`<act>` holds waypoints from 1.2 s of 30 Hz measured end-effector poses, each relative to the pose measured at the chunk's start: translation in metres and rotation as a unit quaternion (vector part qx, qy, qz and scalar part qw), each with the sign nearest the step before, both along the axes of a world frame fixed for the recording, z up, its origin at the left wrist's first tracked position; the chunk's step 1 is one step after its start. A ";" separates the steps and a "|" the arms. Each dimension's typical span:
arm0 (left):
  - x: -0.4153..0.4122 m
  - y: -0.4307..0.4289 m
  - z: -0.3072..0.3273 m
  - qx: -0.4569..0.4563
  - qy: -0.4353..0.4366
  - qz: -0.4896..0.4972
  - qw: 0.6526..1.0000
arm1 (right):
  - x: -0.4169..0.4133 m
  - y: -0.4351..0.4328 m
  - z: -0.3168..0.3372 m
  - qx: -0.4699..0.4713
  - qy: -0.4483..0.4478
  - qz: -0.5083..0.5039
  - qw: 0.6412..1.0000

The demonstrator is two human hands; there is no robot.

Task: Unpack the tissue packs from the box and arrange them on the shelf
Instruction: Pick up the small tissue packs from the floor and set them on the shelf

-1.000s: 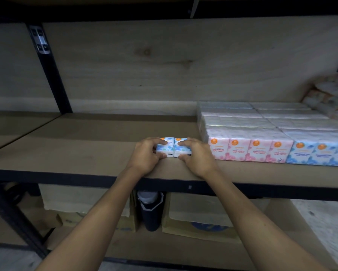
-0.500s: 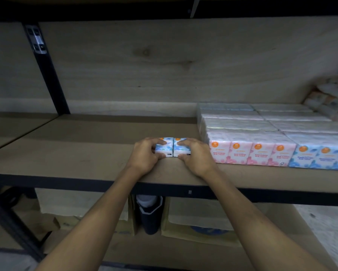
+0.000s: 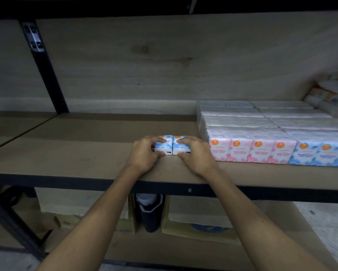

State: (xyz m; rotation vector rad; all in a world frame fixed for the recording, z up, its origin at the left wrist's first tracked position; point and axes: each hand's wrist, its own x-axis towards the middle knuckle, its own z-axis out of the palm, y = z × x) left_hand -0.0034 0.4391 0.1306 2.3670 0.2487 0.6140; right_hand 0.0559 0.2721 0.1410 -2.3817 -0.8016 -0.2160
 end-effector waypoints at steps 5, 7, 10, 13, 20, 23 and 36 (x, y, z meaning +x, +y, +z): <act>0.000 0.000 0.000 0.002 0.002 -0.001 1.000 | 0.000 0.000 0.000 0.001 -0.002 0.002 1.000; -0.001 0.000 0.001 0.004 0.004 -0.001 1.000 | 0.001 0.000 -0.001 0.000 -0.003 0.002 1.000; -0.001 0.000 0.001 0.005 0.003 0.000 1.000 | 0.001 0.000 -0.002 -0.001 -0.003 0.002 1.000; -0.002 -0.001 0.001 0.008 0.003 0.003 1.000 | 0.001 -0.001 -0.001 -0.004 -0.007 0.003 1.000; -0.006 -0.003 0.002 -0.001 -0.004 -0.003 1.000 | -0.004 -0.003 -0.001 0.005 0.000 0.003 1.000; -0.016 -0.007 0.003 -0.004 -0.012 0.003 1.000 | -0.011 -0.008 0.000 0.009 0.000 0.007 1.000; -0.104 -0.074 -0.028 -0.001 -0.086 -0.004 0.996 | -0.092 -0.064 -0.027 0.032 -0.045 0.030 0.998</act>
